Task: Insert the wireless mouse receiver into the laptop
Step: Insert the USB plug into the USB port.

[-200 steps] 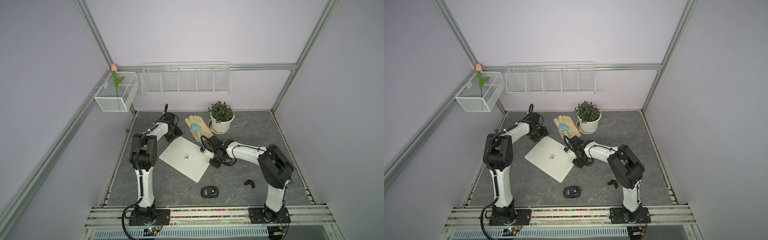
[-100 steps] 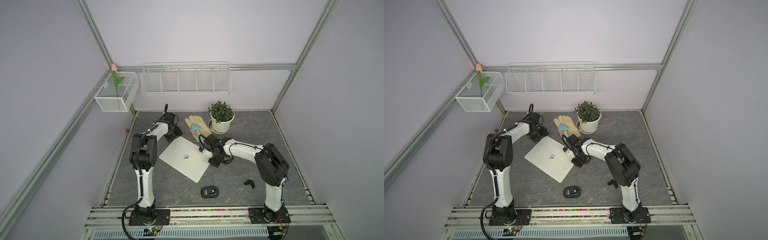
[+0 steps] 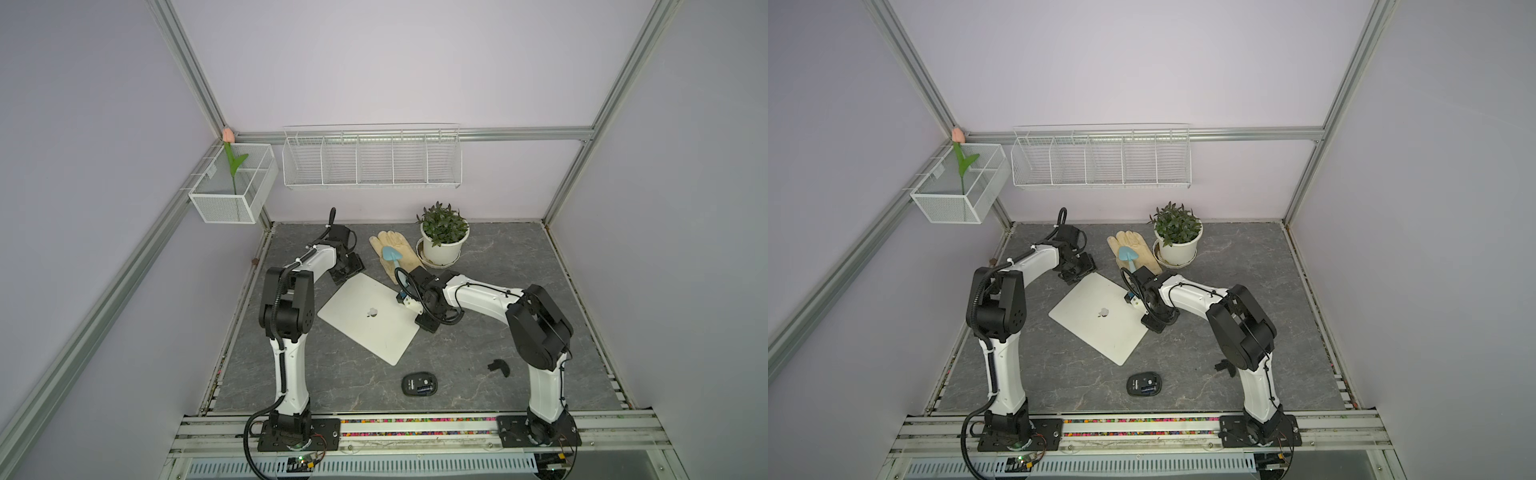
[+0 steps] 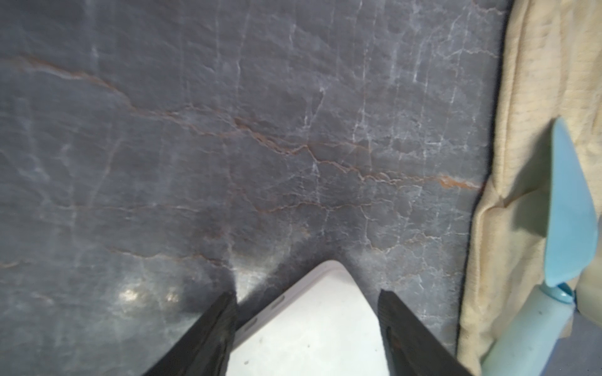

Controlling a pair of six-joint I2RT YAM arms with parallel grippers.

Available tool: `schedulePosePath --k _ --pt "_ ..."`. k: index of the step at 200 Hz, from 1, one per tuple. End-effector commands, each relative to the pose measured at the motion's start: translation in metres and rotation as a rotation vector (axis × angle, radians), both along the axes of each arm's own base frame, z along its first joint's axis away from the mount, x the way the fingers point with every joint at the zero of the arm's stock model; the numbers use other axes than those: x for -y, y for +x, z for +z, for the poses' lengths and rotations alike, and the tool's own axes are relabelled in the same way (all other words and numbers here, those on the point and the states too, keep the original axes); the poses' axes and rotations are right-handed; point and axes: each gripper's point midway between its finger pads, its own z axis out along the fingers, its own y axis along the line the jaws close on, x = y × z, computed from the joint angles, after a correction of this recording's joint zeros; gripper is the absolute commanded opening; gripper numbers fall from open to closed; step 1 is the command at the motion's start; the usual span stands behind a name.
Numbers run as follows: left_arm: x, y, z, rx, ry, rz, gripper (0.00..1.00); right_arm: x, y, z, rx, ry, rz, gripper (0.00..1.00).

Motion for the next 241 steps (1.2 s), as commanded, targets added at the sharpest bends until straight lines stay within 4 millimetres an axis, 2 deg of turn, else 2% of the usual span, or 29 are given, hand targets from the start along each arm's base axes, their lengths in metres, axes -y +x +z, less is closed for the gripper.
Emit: schedulePosePath --k 1,56,97,130,147,178,209,241 --pt "0.009 -0.016 -0.015 -0.063 -0.01 -0.021 0.71 -0.023 0.011 0.01 0.045 0.067 0.019 0.13" --pt "0.011 -0.017 -0.015 -0.063 -0.016 -0.024 0.71 -0.029 0.012 -0.001 0.051 0.089 0.005 0.14" --pt "0.015 -0.017 -0.016 -0.063 -0.02 -0.029 0.71 -0.042 0.024 0.012 0.142 0.166 -0.03 0.18" --pt "0.015 -0.019 -0.017 -0.067 -0.019 -0.028 0.71 -0.046 0.033 0.034 0.242 0.27 -0.101 0.33" --pt "0.014 -0.018 -0.017 -0.067 -0.018 -0.022 0.71 -0.039 0.032 0.042 0.276 0.297 -0.143 0.46" --pt "0.012 -0.018 -0.018 -0.07 -0.027 -0.001 0.71 -0.025 0.022 0.054 0.281 0.322 -0.207 0.53" --pt "0.007 -0.016 -0.016 -0.06 -0.02 0.01 0.71 -0.003 0.009 0.064 0.292 0.313 -0.298 0.5" --pt "0.005 -0.016 -0.014 -0.056 -0.014 0.012 0.71 0.02 -0.01 0.047 0.234 0.21 -0.362 0.36"
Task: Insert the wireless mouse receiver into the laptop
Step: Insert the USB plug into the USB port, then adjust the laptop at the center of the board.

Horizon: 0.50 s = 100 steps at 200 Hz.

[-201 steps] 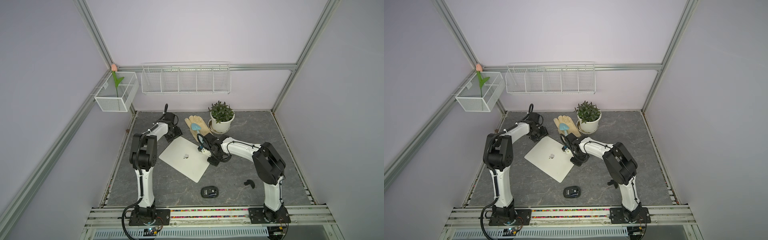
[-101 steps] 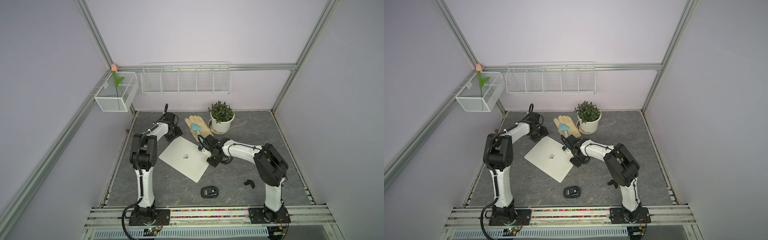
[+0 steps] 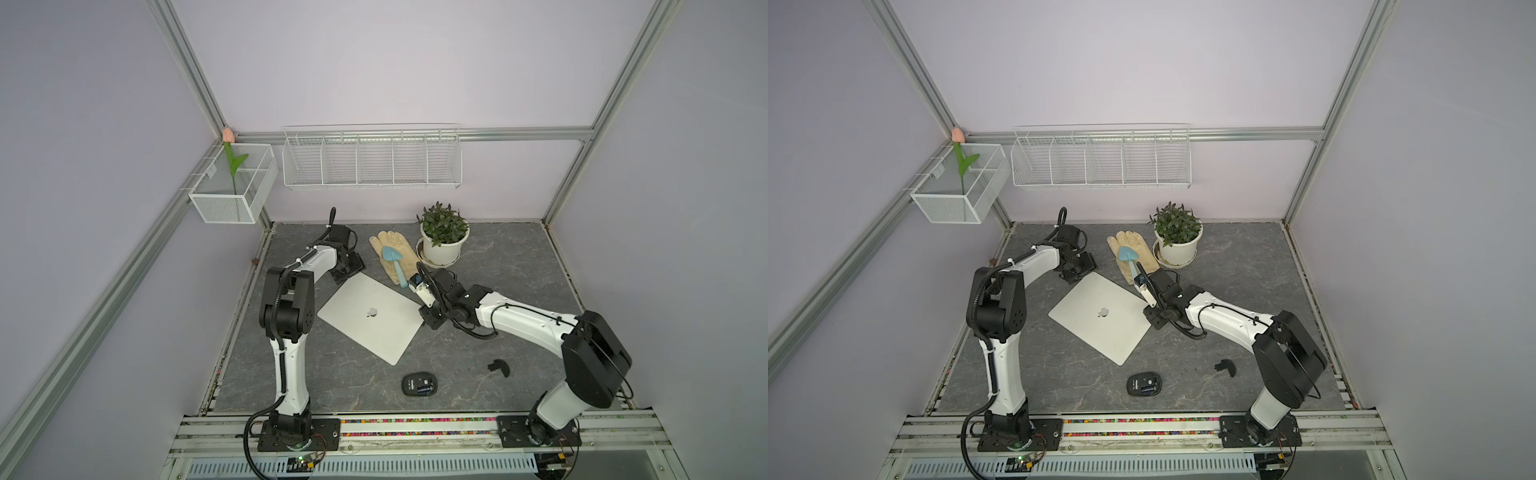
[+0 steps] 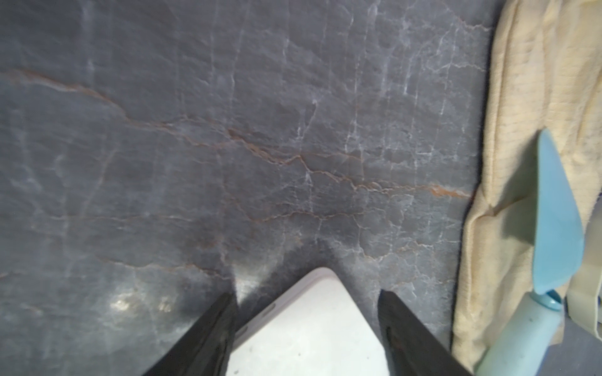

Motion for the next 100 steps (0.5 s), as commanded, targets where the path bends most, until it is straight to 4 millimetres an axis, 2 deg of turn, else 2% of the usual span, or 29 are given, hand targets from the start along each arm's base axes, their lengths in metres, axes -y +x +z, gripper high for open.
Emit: schedulePosePath --k 1,19,39,70,100 --pt "0.003 -0.02 -0.014 -0.075 -0.007 -0.001 0.71 0.02 -0.019 -0.021 -0.083 -0.069 -0.077 0.35" --pt "0.001 -0.019 -0.011 -0.069 -0.002 -0.001 0.71 0.022 -0.028 -0.032 -0.12 -0.085 -0.09 0.28" --pt "0.001 -0.018 -0.008 -0.061 -0.004 0.0 0.71 0.016 -0.033 -0.041 -0.156 -0.084 -0.094 0.22" --pt "0.002 -0.019 -0.008 -0.064 -0.006 -0.002 0.71 0.005 -0.035 -0.057 -0.194 -0.069 -0.105 0.2" --pt "0.0 -0.021 -0.008 -0.064 0.008 -0.005 0.71 0.001 -0.027 -0.072 -0.184 -0.06 -0.121 0.17"
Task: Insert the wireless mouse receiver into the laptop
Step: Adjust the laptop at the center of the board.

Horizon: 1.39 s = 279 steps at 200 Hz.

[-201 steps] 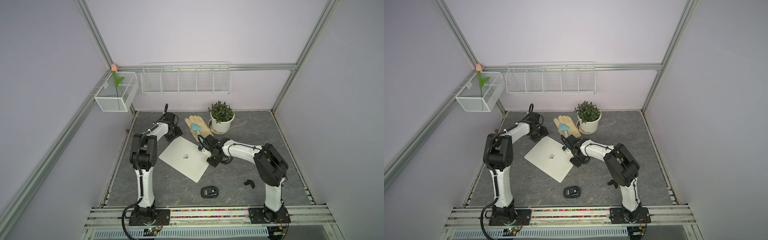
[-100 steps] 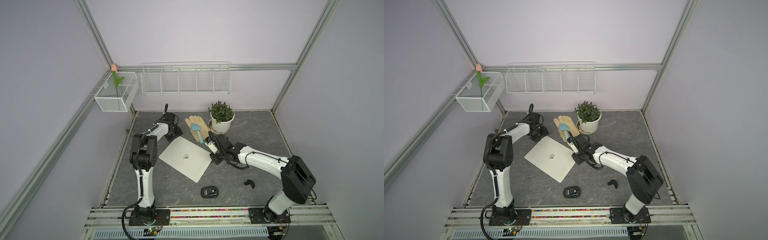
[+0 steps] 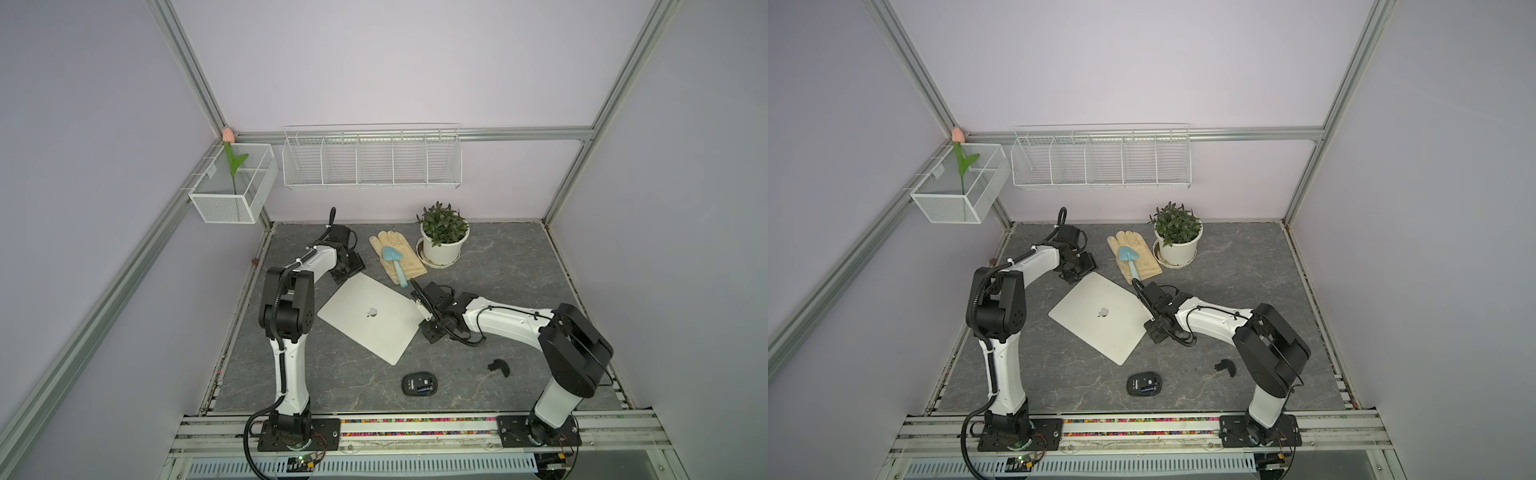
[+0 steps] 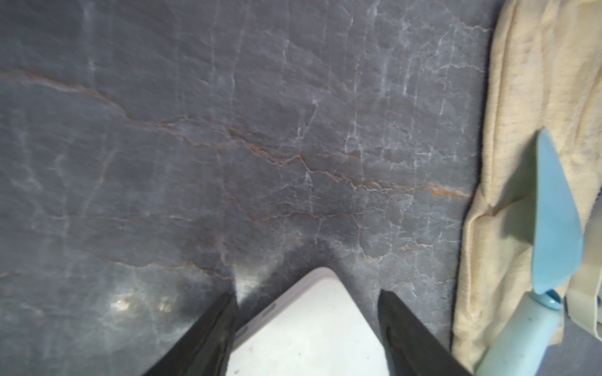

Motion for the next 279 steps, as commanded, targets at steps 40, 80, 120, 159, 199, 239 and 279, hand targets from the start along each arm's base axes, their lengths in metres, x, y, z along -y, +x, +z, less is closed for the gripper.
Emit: schedulePosePath --k 40,80,120,159,199,239,279 --pt "0.0 -0.028 -0.011 -0.079 0.027 -0.014 0.71 -0.014 0.018 -0.019 0.008 0.067 -0.056 0.15" --pt "-0.005 -0.044 -0.014 -0.1 0.052 -0.024 0.71 -0.019 0.04 -0.024 0.03 0.1 -0.077 0.15" --pt "-0.004 -0.068 -0.018 -0.122 0.079 -0.045 0.71 -0.022 0.069 -0.026 0.05 0.14 -0.09 0.15" --pt "0.0 -0.093 -0.017 -0.137 0.091 -0.058 0.71 -0.023 0.091 -0.024 0.062 0.155 -0.075 0.18" --pt "0.0 -0.116 -0.015 -0.143 0.093 -0.057 0.71 -0.013 0.091 -0.029 0.055 0.143 -0.081 0.25" --pt "-0.014 -0.12 0.001 -0.113 0.15 -0.046 0.73 -0.004 0.084 0.003 0.111 0.18 -0.098 0.4" --pt "-0.034 -0.114 0.062 0.042 0.235 -0.029 0.99 0.009 0.073 0.067 0.205 0.259 -0.106 0.62"
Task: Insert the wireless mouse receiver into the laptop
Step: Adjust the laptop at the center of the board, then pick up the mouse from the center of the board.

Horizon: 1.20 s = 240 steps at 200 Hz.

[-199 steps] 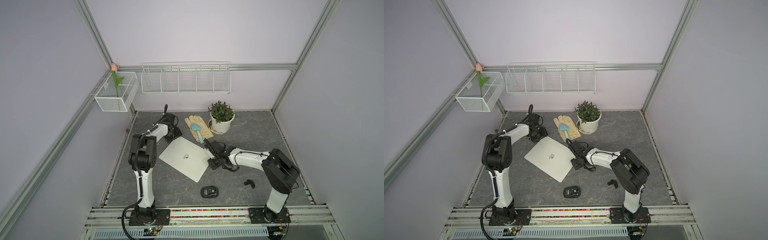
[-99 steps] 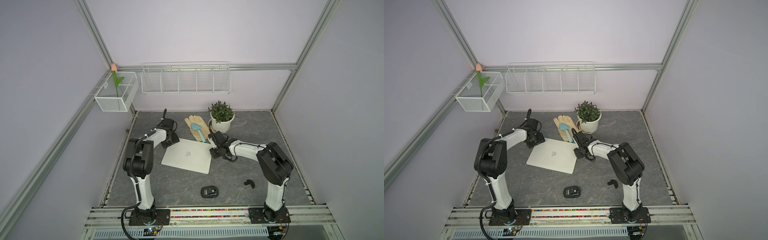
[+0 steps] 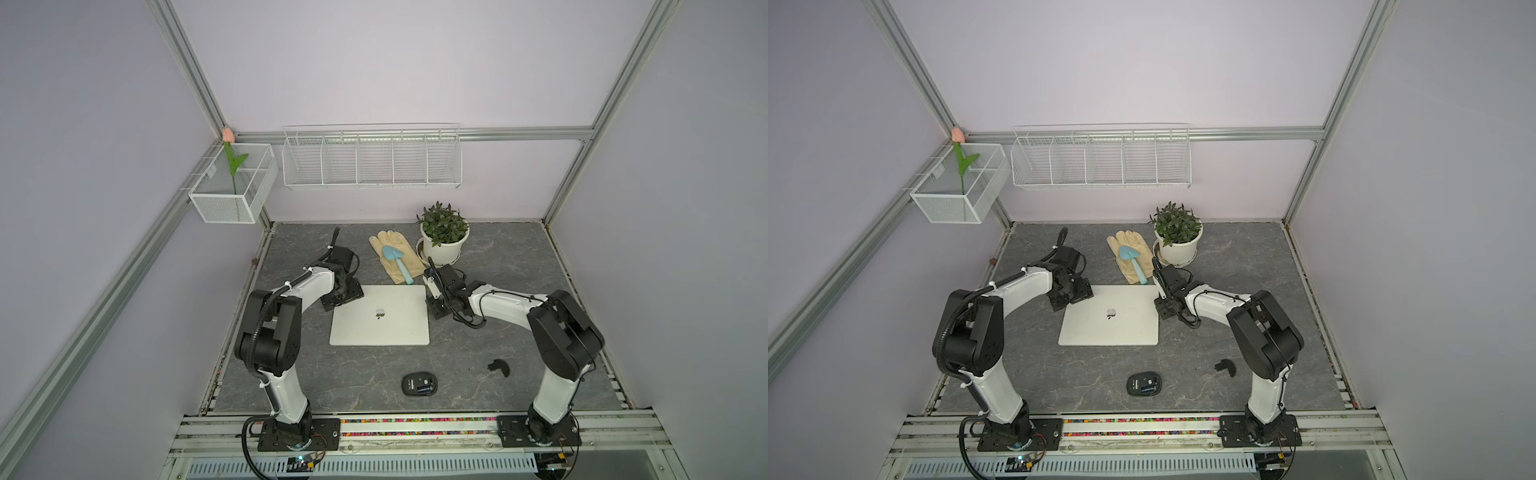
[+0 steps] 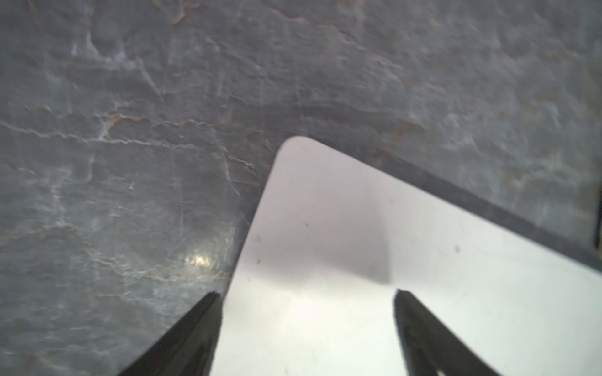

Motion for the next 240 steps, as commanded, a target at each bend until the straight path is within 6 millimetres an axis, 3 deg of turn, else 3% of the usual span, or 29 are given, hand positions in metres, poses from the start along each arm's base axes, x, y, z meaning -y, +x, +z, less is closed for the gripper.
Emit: schedulePosePath --k 1,29,52,69,88,94,103,122,134,145,186,240 --pt "-0.007 -0.002 0.047 0.098 0.036 -0.01 0.99 -0.01 -0.007 0.055 0.089 0.117 0.034 0.62" --pt "-0.02 0.006 0.114 0.3 0.079 -0.03 1.0 0.007 -0.015 0.093 0.15 0.163 0.023 0.71" --pt "-0.016 0.003 0.167 0.492 0.045 -0.108 0.99 0.025 -0.028 0.12 0.188 0.206 -0.008 0.73" --pt "0.007 -0.013 0.194 0.633 -0.031 -0.312 1.0 0.046 -0.041 0.131 0.167 0.246 -0.086 0.73" --pt "0.041 -0.047 0.204 0.757 -0.09 -0.565 1.0 0.078 -0.056 0.137 0.12 0.315 -0.227 0.73" --pt "0.055 -0.061 0.203 0.78 -0.095 -0.67 1.0 0.086 -0.059 0.143 0.111 0.353 -0.272 0.73" --pt "0.077 -0.087 0.197 0.804 -0.095 -0.851 1.0 0.102 -0.069 0.132 0.059 0.384 -0.343 0.72" --pt "0.119 -0.154 0.173 0.813 -0.067 -1.258 0.99 0.123 -0.078 0.134 0.006 0.493 -0.458 0.71" --pt "0.134 -0.192 0.153 0.809 -0.045 -1.471 1.0 0.133 -0.08 0.132 -0.017 0.549 -0.511 0.7" --pt "0.14 -0.214 0.138 0.778 -0.013 -1.586 1.0 0.141 -0.082 0.13 -0.034 0.587 -0.546 0.7" --pt "0.147 -0.252 0.084 0.522 0.048 -1.823 0.98 0.154 -0.076 0.128 -0.034 0.683 -0.6 0.69" --pt "0.182 -0.277 0.042 0.356 0.066 -1.923 0.96 0.16 -0.069 0.131 0.013 0.656 -0.593 0.7"
